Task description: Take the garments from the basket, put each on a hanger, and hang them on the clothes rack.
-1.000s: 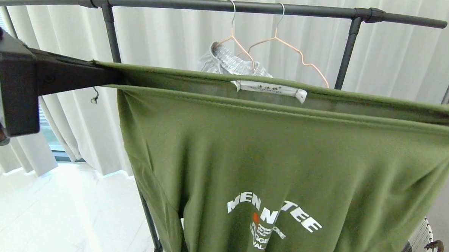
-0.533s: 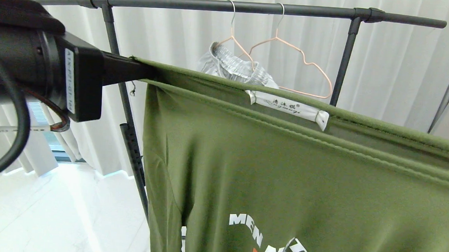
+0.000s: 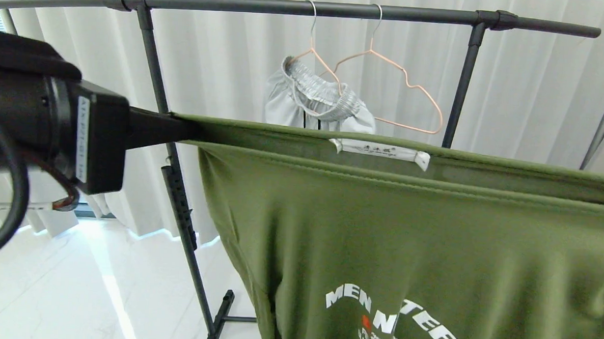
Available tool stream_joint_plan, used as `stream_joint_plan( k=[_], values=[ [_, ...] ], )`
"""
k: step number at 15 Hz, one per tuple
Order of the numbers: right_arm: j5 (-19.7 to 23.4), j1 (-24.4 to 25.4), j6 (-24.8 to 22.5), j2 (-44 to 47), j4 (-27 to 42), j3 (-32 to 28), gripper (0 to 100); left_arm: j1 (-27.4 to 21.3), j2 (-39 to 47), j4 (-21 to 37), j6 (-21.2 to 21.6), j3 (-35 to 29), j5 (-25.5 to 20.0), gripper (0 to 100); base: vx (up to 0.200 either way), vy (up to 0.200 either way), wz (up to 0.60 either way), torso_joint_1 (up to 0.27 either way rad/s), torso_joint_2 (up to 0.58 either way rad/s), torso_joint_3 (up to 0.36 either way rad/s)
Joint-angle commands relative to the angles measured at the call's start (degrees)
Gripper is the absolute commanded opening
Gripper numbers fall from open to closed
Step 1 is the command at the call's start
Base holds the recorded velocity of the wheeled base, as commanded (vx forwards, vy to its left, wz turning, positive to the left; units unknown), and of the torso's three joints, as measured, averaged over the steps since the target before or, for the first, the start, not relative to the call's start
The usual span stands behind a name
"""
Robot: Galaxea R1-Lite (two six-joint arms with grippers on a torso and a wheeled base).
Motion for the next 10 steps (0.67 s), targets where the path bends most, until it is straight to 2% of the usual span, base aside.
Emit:
stream_joint_plan(
  k=[1, 4, 6, 8, 9, 10],
  values=[
    [-2.0, -1.0, 0.0, 3.2, -7.4, 3.6, 0, -0.5, -3.8, 4.4, -3.1, 0.2, -0.5, 0, 0.000, 0.000, 0.00, 0.000, 0.00, 0.000],
    [-1.7, -1.0, -0.1, 7.3, -26.3, 9.5, 0, -6.9, -7.0, 10.0, -12.8, 0.6, -0.6, 0, 0.000, 0.000, 0.00, 0.000, 0.00, 0.000],
    [-1.5, -0.9, -0.2, 10.5, -35.5, 10.3, 0, -13.0, -9.1, 10.2, -18.9, 2.5, -0.6, 0, 0.000, 0.000, 0.00, 0.000, 0.00, 0.000],
    [-1.4, -0.7, -0.2, 12.5, -38.4, 10.0, 0, -21.5, -10.4, 10.2, -21.2, 2.6, -0.6, 0, 0.000, 0.000, 0.00, 0.000, 0.00, 0.000],
    [-1.4, -0.7, -0.2, 12.7, -39.0, 10.0, 0, -24.5, -10.7, 10.2, -21.4, 3.0, -0.6, 0, 0.000, 0.000, 0.00, 0.000, 0.00, 0.000],
    [-1.4, -0.7, -0.2, 12.8, -39.2, 10.1, 0, -25.4, -10.8, 10.2, -21.4, 3.4, -0.6, 0, 0.000, 0.000, 0.00, 0.000, 0.00, 0.000]
  ],
)
